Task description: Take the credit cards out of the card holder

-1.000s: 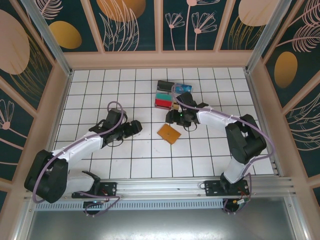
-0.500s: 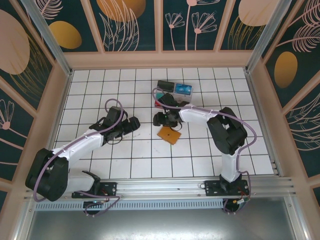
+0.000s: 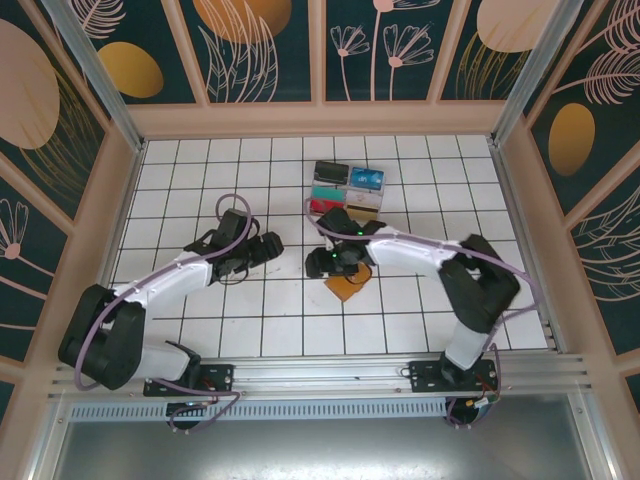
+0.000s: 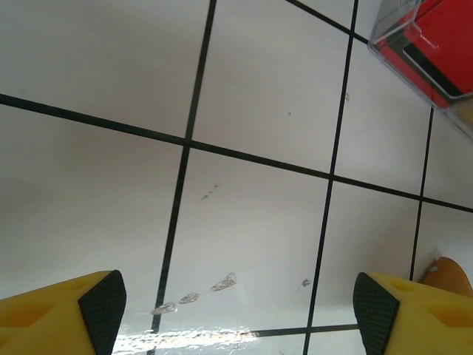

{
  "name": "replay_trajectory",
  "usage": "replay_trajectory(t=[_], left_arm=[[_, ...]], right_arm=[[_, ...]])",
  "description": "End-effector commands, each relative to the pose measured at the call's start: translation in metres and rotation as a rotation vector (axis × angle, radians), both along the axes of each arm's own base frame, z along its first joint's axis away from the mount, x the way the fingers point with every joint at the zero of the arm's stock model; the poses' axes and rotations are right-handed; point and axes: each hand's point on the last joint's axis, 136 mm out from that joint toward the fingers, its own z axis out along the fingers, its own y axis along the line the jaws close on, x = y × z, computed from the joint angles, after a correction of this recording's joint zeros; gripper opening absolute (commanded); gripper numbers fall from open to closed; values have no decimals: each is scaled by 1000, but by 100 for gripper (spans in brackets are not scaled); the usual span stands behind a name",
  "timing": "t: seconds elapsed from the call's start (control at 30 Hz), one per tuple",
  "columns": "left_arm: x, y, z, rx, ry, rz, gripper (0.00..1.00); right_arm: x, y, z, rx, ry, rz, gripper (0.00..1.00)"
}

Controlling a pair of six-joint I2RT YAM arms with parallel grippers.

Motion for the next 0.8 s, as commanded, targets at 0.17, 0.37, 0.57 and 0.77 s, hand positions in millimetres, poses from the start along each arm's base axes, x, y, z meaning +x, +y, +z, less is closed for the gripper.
replay_trajectory(t=[0.17,0.37,0.57,0.77], left_arm=[[3,-64,11,-145,-20,-222,73],[1,-92,3,-169,9,-290,68],[-1,-106,-3,-197,34,-317,61],[-13,-111,-10,-244,71,-334,60]], right_arm=[[-11,-91,-5,50,70,-491,62],[-2,-102,-15,175,91,-562,58],[13,-87,-20,182,88,-510,45],[27,-67,-22,181,70,-376,32]])
